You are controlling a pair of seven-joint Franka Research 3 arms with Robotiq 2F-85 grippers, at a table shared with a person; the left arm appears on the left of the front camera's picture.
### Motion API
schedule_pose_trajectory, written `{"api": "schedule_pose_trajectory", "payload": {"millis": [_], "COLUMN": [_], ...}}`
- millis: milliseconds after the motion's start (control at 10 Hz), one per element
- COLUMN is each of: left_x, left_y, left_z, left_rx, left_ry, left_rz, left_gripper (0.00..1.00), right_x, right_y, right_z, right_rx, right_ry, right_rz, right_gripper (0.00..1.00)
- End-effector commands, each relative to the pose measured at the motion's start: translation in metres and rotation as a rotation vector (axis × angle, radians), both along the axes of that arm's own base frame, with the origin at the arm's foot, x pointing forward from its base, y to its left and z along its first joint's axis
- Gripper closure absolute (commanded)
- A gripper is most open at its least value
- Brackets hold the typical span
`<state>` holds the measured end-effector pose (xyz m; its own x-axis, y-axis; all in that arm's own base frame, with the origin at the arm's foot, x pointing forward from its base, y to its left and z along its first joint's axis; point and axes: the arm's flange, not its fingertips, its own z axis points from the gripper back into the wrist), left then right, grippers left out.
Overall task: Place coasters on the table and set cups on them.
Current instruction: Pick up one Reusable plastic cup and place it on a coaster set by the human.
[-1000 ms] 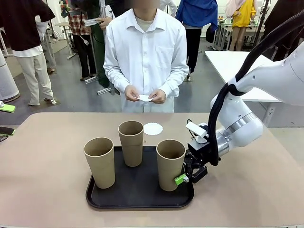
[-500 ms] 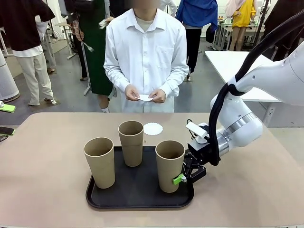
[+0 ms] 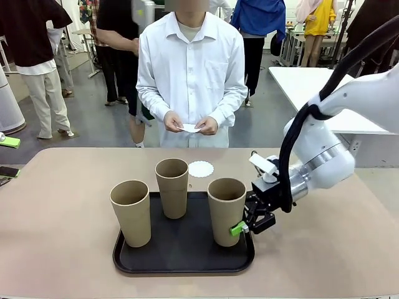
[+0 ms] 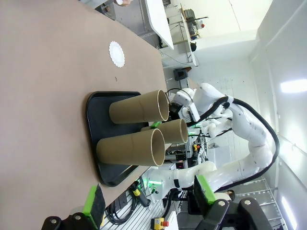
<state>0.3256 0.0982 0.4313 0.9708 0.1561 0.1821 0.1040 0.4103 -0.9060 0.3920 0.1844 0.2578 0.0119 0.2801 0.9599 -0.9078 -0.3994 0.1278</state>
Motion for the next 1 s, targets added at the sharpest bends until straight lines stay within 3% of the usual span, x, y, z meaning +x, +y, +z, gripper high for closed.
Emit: {"api": "schedule_pose_trajectory", "payload": {"millis": [0, 400, 600, 700, 800, 900], "left_x": [0.001, 0.001, 0.001, 0.001, 0.001, 0.001], "left_y": [0.001, 0.001, 0.001, 0.001, 0.001, 0.001], "left_z": [0.001, 0.001, 0.001, 0.001, 0.001, 0.001], "left_rx": [-0.018, -0.018, -0.018, -0.018, -0.018, -0.018], "left_ry": [-0.022, -0.022, -0.022, -0.022, -0.022, -0.022], "left_rz": [0.005, 0.005, 0.005, 0.005, 0.005, 0.005], "left_gripper": [0.0, 0.0, 0.0, 0.0, 0.0, 0.0], "right_x": [-0.021, -0.024, -0.029, -0.029, -0.027, -0.027], "right_y": [-0.012, -0.021, -0.017, -0.019, -0.023, -0.023], "right_z": [0.071, 0.181, 0.201, 0.196, 0.206, 0.206], "right_rx": [-0.019, 0.055, 0.05, 0.005, 0.052, 0.052], "right_ry": [-0.002, -0.092, -0.124, -0.124, -0.136, -0.136], "right_rz": [-0.104, -0.188, -0.216, -0.338, -0.18, -0.18], "right_gripper": [1.0, 1.0, 1.0, 1.0, 1.0, 1.0]}}
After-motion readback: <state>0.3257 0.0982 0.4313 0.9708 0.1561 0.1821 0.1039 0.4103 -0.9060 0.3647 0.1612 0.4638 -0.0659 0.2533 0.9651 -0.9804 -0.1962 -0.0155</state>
